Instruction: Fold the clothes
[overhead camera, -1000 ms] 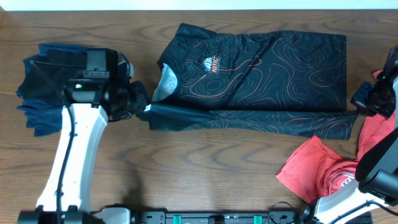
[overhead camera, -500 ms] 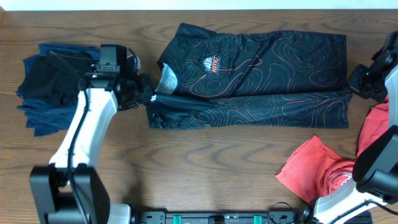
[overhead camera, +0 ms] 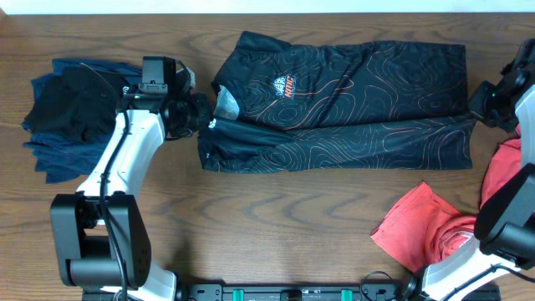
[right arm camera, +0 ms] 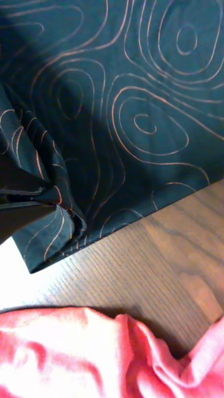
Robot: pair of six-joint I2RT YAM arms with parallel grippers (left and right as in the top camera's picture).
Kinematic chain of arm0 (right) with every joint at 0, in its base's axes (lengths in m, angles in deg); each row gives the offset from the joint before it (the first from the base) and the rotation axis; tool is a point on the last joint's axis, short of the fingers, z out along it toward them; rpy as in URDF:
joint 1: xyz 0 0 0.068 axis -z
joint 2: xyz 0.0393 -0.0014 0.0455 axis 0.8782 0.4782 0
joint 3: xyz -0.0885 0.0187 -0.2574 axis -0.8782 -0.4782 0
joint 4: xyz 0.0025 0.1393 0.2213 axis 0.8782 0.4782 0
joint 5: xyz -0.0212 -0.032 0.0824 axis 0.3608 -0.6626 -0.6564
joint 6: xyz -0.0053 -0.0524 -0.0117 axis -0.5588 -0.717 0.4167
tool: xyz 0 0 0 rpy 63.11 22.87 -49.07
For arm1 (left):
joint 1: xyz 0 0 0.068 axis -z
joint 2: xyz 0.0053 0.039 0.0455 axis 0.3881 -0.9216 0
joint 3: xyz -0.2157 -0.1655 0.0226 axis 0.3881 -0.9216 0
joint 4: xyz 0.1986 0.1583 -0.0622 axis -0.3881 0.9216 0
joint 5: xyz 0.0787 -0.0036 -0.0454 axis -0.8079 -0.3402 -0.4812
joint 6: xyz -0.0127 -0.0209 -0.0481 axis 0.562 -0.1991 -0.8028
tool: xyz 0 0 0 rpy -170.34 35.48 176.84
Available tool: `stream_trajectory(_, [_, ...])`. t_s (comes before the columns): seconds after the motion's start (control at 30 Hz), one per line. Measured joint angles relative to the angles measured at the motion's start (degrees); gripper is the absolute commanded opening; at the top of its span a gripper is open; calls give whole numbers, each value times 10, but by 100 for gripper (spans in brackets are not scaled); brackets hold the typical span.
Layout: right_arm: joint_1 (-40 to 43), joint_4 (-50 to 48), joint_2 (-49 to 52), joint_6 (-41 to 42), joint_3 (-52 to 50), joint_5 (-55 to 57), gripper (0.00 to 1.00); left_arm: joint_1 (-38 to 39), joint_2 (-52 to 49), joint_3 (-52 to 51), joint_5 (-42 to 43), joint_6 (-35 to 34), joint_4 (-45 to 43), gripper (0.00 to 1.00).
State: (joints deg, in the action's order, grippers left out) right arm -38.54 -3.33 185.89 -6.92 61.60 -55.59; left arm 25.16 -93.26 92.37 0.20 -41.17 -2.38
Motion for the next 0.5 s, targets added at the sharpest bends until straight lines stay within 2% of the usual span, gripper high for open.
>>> stream_trajectory(0.33, [0,-9,20,2,-1,13,1,24,0,0,0,0,-4,6])
stream_trajectory(0.5, [1,16,20,40,-1,66,1,24,0,0,-9,0,-17,6])
